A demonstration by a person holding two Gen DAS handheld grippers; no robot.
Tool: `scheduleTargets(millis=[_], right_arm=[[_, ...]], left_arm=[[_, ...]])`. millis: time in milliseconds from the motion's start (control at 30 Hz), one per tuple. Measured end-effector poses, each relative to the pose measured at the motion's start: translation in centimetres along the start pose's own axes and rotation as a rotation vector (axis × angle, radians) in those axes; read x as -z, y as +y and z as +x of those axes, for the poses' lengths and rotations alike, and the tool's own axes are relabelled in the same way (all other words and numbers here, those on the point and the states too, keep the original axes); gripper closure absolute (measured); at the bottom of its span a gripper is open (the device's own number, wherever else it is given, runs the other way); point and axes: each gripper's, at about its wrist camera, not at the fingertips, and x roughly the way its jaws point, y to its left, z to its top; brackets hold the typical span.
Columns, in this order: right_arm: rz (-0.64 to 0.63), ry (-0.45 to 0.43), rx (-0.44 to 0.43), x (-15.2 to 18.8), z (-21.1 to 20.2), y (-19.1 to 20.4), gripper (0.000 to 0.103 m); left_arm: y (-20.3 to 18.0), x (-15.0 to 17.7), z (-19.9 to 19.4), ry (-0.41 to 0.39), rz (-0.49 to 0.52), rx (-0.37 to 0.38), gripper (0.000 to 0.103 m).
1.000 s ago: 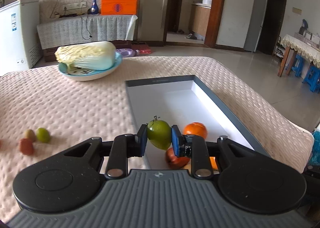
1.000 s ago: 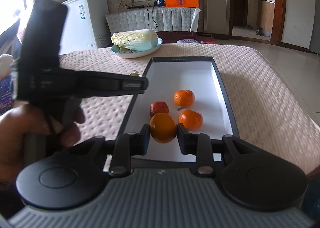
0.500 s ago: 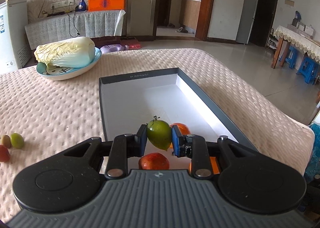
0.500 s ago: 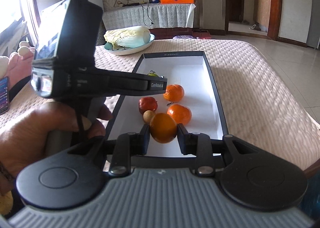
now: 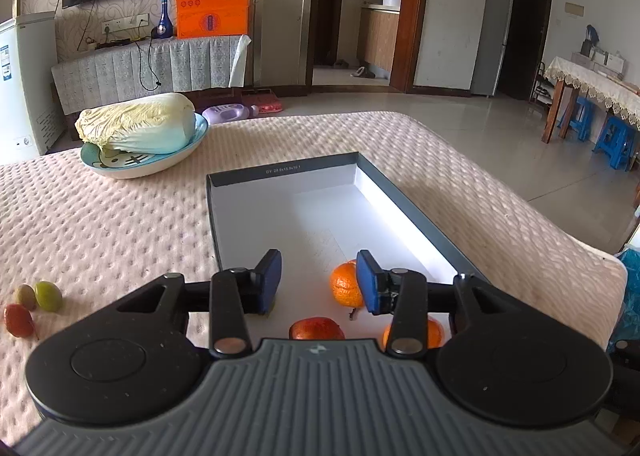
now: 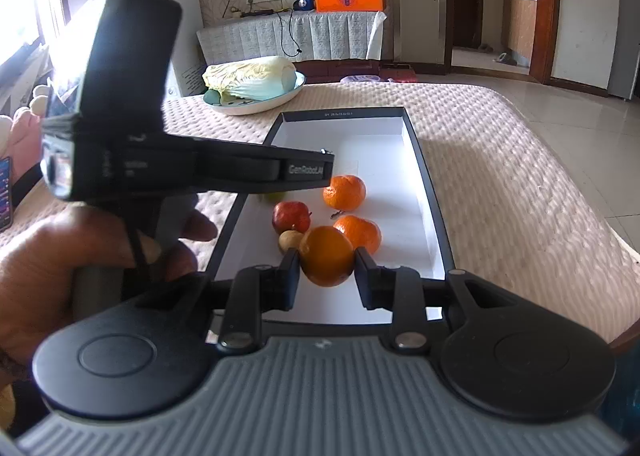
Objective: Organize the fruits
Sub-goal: 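Lower the green tomato into the box and open the left tool, then lower the tangerine into the box and open the right tool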
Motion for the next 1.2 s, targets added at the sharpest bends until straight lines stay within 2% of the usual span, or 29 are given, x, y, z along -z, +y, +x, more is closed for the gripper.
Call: scheduleTargets(millis=[700, 933, 1033, 1200], right_arm=[[0.085, -0.031, 0.094, -1.8, 3.6, -0.7, 0.070], [0.098, -0.030, 0.134, -1.9, 4.4, -0.5, 0.070], [0.108, -0.050, 0.150, -1.9, 4.4, -0.3, 0.057], [0.102, -0.085, 0.184, -2.2, 4.1, 0.3, 0.055]], left_arm=[[3.3, 0.1, -3.3, -0.026, -0.043, -0.027, 0.045], [4.5, 0.3, -4.4, -0.032, -0.058, -0.041, 0.038], [5.0, 0.4, -4.8, -0.033, -0.060, -0.048, 0.038], [6.0, 0.4, -5.5, -0.037, -0.072, -0.064, 0.037]])
